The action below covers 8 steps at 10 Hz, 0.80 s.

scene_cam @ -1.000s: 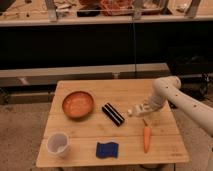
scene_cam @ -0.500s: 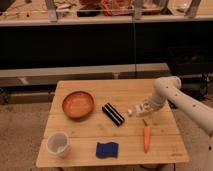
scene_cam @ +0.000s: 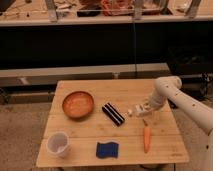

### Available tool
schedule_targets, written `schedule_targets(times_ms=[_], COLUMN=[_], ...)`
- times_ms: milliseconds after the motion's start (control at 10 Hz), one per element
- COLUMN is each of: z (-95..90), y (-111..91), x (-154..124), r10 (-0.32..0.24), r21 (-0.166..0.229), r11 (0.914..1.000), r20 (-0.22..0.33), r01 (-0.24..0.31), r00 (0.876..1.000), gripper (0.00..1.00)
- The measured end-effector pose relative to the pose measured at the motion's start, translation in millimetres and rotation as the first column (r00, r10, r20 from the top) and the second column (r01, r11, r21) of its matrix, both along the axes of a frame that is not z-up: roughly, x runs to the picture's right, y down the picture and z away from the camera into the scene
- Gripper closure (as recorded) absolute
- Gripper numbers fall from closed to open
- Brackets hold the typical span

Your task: Place the bottle in the ceramic bowl

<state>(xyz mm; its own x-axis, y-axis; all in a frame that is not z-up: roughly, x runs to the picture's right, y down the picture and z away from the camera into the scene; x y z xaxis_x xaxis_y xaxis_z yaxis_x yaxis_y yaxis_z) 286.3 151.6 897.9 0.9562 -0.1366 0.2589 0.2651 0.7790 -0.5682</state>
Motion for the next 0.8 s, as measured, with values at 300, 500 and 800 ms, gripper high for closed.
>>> schedule_targets(times_ms=[300, 500, 800], z=[3.6, 7.9, 11.0], y=[-1.0, -1.9, -2.8], x=[4.9, 5.9, 8.0], r10=[-0.001, -0.005, -0.009], r21=[0.004, 0.006, 0.009], r11=[1.0, 1.0, 0.9999], r20=[0.005, 0.011, 0.018], r01=[0.001, 0.005, 0.009], r00=[1.0, 1.0, 1.0], gripper=[0.2, 0.2, 0.23])
